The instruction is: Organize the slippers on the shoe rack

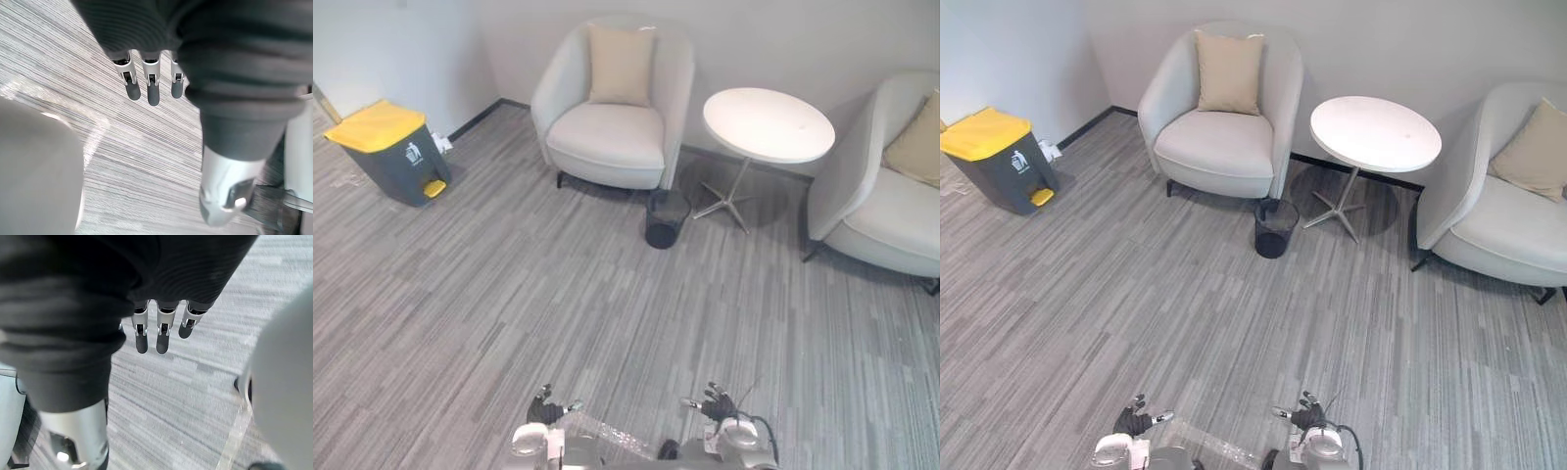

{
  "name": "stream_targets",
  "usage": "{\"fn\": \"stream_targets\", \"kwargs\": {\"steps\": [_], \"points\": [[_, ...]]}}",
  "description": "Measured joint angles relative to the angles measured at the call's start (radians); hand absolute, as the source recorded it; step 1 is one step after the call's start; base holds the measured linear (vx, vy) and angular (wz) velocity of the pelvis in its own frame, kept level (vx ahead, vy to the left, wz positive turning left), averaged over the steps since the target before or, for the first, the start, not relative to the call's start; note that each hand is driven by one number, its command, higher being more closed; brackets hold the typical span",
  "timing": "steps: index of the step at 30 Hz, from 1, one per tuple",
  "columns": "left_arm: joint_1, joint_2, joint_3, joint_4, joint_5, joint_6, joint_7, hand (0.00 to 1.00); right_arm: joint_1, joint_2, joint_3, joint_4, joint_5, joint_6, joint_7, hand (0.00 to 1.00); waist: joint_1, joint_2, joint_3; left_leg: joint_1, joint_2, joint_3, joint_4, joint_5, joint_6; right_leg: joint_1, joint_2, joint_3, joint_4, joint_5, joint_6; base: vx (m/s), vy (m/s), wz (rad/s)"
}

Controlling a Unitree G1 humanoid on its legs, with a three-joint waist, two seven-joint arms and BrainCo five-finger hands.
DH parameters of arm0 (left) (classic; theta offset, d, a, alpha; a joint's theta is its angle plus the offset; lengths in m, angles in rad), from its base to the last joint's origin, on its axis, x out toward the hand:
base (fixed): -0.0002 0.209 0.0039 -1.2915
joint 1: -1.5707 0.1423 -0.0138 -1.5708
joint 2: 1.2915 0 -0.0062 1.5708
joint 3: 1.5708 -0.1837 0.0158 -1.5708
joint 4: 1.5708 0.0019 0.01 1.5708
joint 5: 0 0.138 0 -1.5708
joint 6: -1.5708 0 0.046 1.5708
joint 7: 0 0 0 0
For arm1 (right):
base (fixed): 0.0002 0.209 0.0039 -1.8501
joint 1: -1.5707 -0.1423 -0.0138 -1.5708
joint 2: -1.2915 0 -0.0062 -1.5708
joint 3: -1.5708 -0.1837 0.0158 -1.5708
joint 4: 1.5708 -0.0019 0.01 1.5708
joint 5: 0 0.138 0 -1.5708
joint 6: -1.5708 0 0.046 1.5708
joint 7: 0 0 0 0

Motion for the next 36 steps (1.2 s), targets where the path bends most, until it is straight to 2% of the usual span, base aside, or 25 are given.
{"fn": "stream_targets", "kwargs": {"steps": [1, 2, 3, 5, 6, 8, 9, 13, 16, 21, 36], "points": [[0.011, -0.007, 0.002, -0.017, 0.000, -0.001, 0.000, 0.00, 0.002, -0.002, -0.001, -0.003, 0.001, 0.001, -0.001, 0.00, 0.003, 0.010, 0.002, -0.046, 0.009, -0.013, 0.099, 0.040, -0.047, -0.001, 0.001, 0.023, 0.013, -0.003, -0.001, 0.00, 0.098, -0.74], [0.023, -0.010, -0.002, -0.027, 0.000, -0.003, 0.001, 0.00, 0.005, -0.011, -0.008, -0.001, 0.002, 0.003, -0.004, 0.00, 0.009, 0.018, 0.001, -0.057, 0.010, -0.017, 0.137, 0.034, -0.016, -0.002, 0.000, 0.068, 0.022, 0.002, -0.007, 0.02, 0.130, -0.85], [0.029, -0.015, -0.004, -0.025, 0.000, -0.002, 0.000, 0.00, 0.006, -0.018, -0.009, -0.001, 0.002, 0.003, -0.004, 0.00, 0.011, 0.031, -0.006, -0.050, 0.010, -0.026, 0.117, 0.014, -0.002, -0.007, 0.001, 0.078, 0.026, 0.006, -0.007, 0.05, 0.191, -0.88], [0.038, -0.029, -0.004, -0.008, 0.000, 0.000, -0.002, 0.00, 0.009, -0.027, -0.043, -0.005, 0.001, 0.003, -0.009, 0.00, -0.004, 0.058, -0.023, 0.015, 0.002, -0.061, -0.038, -0.057, 0.028, -0.033, 0.013, 0.123, 0.033, 0.015, 0.006, 0.05, 0.169, -0.60], [0.038, -0.036, -0.004, 0.003, 0.000, 0.003, -0.002, 0.00, 0.009, -0.027, -0.049, -0.008, 0.001, 0.004, -0.011, 0.00, -0.004, 0.069, -0.037, 0.063, -0.013, -0.072, -0.154, -0.083, 0.056, -0.056, 0.022, 0.144, 0.026, 0.030, 0.019, 0.04, 0.158, -0.39], [0.026, -0.024, -0.001, 0.025, -0.001, 0.003, -0.002, 0.00, 0.008, -0.027, -0.057, 0.002, 0.001, 0.005, -0.011, 0.00, -0.004, 0.043, -0.042, 0.099, -0.046, -0.098, -0.273, -0.077, 0.079, -0.069, 0.024, 0.158, -0.029, 0.076, 0.028, 0.05, 0.138, -0.21], [0.021, -0.022, -0.001, 0.038, -0.001, 0.004, 0.002, 0.00, 0.009, -0.024, -0.067, 0.033, 0.001, 0.009, -0.011, 0.00, -0.001, 0.035, -0.049, 0.125, -0.059, -0.101, -0.323, -0.056, 0.092, -0.026, 0.025, 0.159, -0.112, 0.122, 0.035, 0.04, 0.077, -0.10], [0.024, -0.018, -0.003, 0.067, 0.003, 0.004, 0.002, 0.00, 0.044, -0.021, -0.074, 0.034, 0.000, 0.012, -0.011, 0.00, -0.006, 0.023, -0.073, 0.198, -0.097, -0.090, -0.452, -0.002, 0.108, 0.032, -0.003, 0.165, -0.199, 0.161, 0.055, 0.02, 0.056, -0.03], [0.024, -0.017, -0.003, 0.072, 0.005, 0.003, 0.002, 0.00, 0.047, -0.020, -0.075, 0.035, 0.000, 0.013, -0.011, 0.00, -0.006, 0.015, -0.081, 0.223, -0.111, -0.078, -0.515, 0.024, 0.113, 0.020, -0.015, 0.178, -0.199, 0.166, 0.059, 0.02, 0.011, -0.11], [0.026, -0.020, 0.001, 0.075, 0.005, 0.003, 0.003, 0.00, 0.047, -0.021, -0.074, 0.037, 0.000, 0.013, -0.010, 0.00, -0.006, 0.018, -0.082, 0.244, -0.108, -0.064, -0.529, 0.026, 0.110, 0.023, -0.011, 0.185, -0.202, 0.170, 0.062, 0.04, -0.029, -0.10], [0.039, -0.058, 0.112, 0.074, 0.002, 0.000, 0.006, 0.00, 0.047, -0.020, -0.094, 0.054, 0.002, 0.013, -0.013, 0.00, -0.003, 0.022, -0.092, 0.283, -0.093, -0.067, -0.560, 0.033, 0.098, 0.068, 0.006, 0.176, -0.261, 0.193, 0.059, 0.01, -0.045, 0.00]]}}
